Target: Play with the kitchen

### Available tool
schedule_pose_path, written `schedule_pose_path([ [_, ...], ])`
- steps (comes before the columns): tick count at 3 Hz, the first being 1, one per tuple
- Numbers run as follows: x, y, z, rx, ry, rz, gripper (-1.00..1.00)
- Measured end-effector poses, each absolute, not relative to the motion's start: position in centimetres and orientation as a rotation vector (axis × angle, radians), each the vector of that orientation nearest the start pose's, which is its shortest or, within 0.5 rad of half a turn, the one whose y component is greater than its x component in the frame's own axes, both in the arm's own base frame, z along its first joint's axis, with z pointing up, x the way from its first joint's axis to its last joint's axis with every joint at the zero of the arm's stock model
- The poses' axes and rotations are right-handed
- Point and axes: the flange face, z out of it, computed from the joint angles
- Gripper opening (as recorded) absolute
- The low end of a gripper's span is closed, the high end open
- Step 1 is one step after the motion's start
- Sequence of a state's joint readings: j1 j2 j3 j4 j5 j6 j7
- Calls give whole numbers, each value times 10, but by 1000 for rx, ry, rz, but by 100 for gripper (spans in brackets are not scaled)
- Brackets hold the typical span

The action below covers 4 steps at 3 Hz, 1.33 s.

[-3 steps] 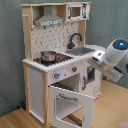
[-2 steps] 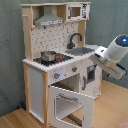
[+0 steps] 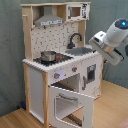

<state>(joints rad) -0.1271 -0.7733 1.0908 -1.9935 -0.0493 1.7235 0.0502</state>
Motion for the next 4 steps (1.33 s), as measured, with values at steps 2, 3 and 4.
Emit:
schedule_pose_path([
  [2,215,434,629,2308,1030,561,100],
  [3,245,433,638,2326,1069,544,100],
  [4,274,434,637,2359,1120,514,100],
])
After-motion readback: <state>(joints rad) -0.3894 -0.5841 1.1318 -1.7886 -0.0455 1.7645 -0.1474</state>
